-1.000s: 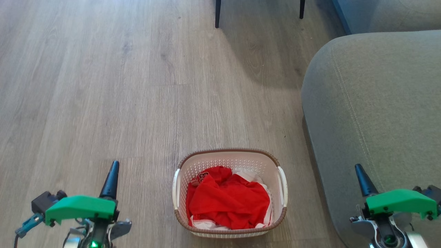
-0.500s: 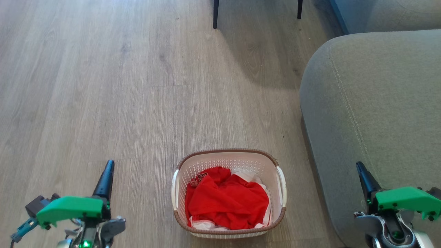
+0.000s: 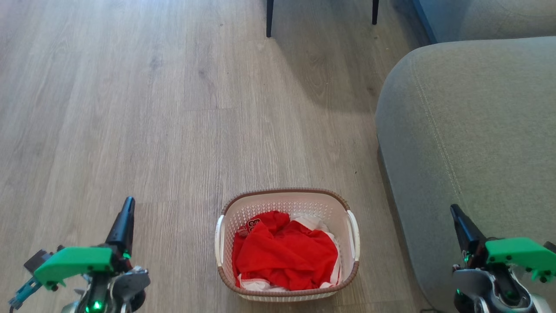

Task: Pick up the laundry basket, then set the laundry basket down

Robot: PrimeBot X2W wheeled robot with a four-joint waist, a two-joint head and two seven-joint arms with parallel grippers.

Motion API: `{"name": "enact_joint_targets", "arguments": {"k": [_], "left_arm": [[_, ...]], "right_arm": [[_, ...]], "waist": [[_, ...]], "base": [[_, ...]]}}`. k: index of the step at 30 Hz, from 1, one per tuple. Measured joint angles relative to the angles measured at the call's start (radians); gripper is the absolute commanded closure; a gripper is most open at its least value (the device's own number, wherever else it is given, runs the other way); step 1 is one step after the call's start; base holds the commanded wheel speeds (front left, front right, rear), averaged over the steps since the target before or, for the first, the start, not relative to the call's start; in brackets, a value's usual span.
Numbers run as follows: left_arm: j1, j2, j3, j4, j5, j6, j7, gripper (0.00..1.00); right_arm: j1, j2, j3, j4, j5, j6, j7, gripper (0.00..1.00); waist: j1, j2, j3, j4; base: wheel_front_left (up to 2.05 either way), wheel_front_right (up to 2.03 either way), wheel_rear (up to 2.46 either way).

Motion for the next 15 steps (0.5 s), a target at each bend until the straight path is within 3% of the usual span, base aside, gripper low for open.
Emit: {"name": "enact_joint_targets", "arguments": {"k": [15], "left_arm": [[-0.001, 0.000, 0.009, 0.000, -0.040, -0.005, 0.016, 1.00]], "right_arm": [[-0.014, 0.000, -0.009, 0.004, 0.042, 0.000, 0.013, 1.00]], "waist": [[0.0000, 0.0000, 0.000, -0.001]], "base": [[0.00, 0.00, 0.00]]}}
